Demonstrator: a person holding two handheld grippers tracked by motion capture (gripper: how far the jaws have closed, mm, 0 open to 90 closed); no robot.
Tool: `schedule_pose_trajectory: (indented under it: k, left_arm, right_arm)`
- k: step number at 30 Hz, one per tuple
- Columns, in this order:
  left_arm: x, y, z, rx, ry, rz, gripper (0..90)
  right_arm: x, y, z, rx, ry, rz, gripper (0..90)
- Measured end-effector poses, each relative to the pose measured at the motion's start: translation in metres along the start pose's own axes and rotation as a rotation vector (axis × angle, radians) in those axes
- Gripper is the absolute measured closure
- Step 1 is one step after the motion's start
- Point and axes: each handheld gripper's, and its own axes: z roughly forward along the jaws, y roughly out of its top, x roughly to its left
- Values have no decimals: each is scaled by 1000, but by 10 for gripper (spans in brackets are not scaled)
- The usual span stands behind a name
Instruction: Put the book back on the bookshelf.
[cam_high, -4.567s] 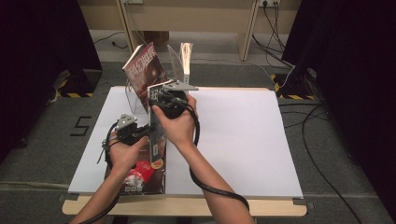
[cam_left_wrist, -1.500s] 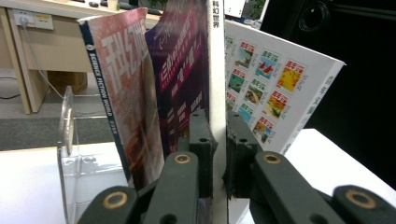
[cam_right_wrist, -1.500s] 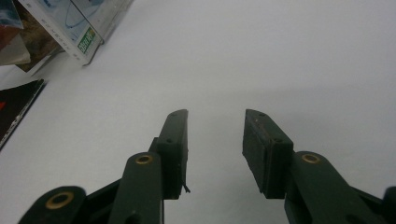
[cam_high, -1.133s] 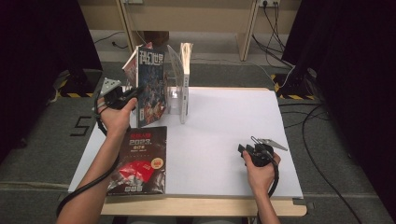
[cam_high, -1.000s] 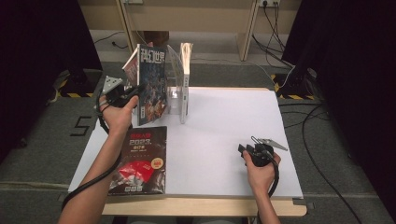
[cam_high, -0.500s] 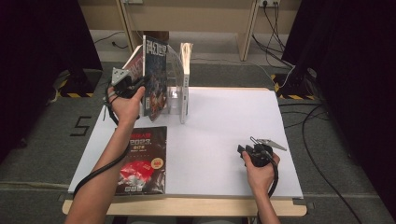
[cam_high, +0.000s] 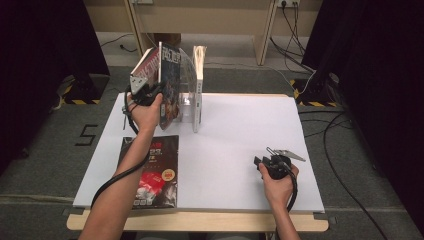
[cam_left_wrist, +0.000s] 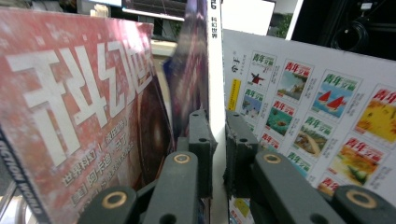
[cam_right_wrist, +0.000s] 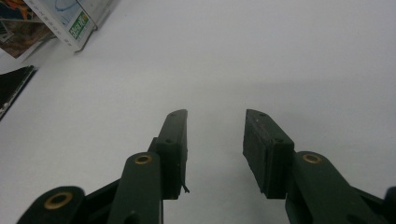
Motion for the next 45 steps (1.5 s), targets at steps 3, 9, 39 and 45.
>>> schedule_pose_trajectory:
  k: [3,9,39,45]
  left_arm:
    - [-1,-2,-2,-10,-6,26,826]
    - [1,-6,-11,-11,11,58,823]
    - [17,-2,-33,78,12,1,664]
    - [19,6,-25,88,26,-28,657]
  right_arm:
    - [-1,-1,1,5,1,-7,604]
    - [0,-1,1,9,0,-10,604]
    - [-1,-3,3,34,6,18,588]
    - [-1,-3,3,36,7,16,584]
